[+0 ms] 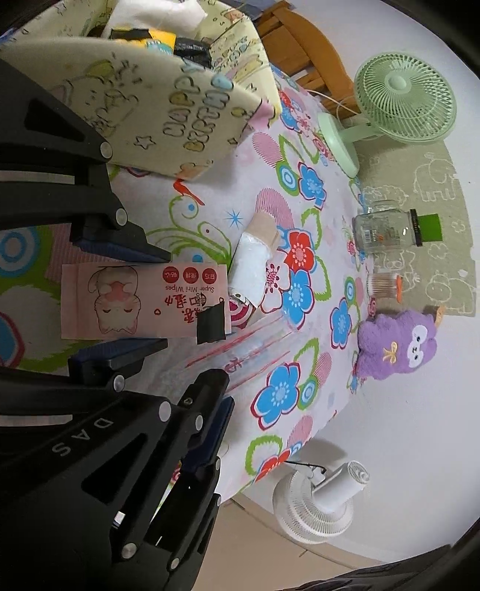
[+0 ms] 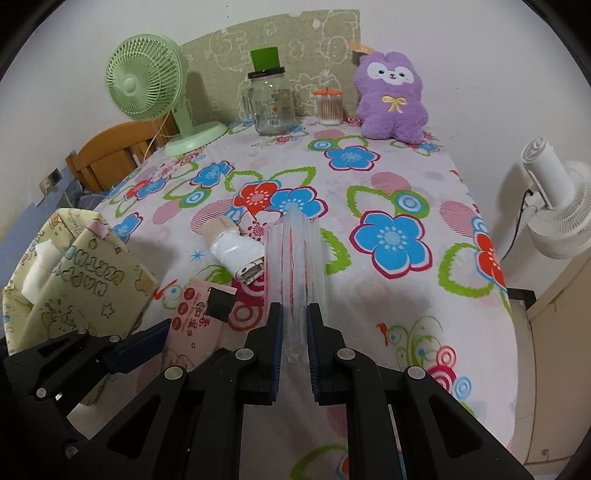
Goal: Organize soft objects
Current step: 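Lift the tube pack and wipes packet off the bed with both grippers, then carry the tube pack and wipes packet over the fabric box with both grippers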
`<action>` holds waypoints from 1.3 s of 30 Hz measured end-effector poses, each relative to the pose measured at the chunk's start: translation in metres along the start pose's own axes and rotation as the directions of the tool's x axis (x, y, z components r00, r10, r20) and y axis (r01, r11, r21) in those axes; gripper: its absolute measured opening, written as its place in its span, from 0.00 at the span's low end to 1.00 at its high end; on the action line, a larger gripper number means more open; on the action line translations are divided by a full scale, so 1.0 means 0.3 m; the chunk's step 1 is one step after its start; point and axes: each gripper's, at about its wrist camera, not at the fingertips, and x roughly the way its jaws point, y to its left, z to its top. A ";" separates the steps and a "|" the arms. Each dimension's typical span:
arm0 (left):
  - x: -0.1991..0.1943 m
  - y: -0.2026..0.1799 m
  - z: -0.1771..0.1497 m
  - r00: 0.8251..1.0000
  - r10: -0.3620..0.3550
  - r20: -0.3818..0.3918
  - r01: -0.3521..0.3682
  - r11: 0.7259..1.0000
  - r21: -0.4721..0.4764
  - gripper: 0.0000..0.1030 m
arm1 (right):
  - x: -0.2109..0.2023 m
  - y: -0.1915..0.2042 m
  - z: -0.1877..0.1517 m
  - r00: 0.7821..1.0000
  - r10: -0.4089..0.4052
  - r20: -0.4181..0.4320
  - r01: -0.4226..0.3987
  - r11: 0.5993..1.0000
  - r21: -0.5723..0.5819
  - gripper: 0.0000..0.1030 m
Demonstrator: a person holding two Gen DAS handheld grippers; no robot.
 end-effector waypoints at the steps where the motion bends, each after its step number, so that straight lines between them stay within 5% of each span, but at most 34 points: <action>1: -0.011 -0.003 -0.003 1.000 0.002 0.005 -0.002 1.000 0.006 0.38 | -0.011 0.002 -0.005 1.000 -0.003 0.003 0.003 1.000 0.004 0.14; 27: -0.354 0.016 -0.079 0.989 -0.061 0.133 0.045 0.992 0.120 0.38 | -0.370 0.148 -0.083 0.984 -0.121 0.132 0.118 0.992 0.032 0.14; 39: -0.465 0.085 -0.067 0.979 -0.089 0.185 0.065 0.989 0.135 0.38 | -0.466 0.238 -0.046 0.978 -0.100 0.185 0.098 0.995 0.021 0.14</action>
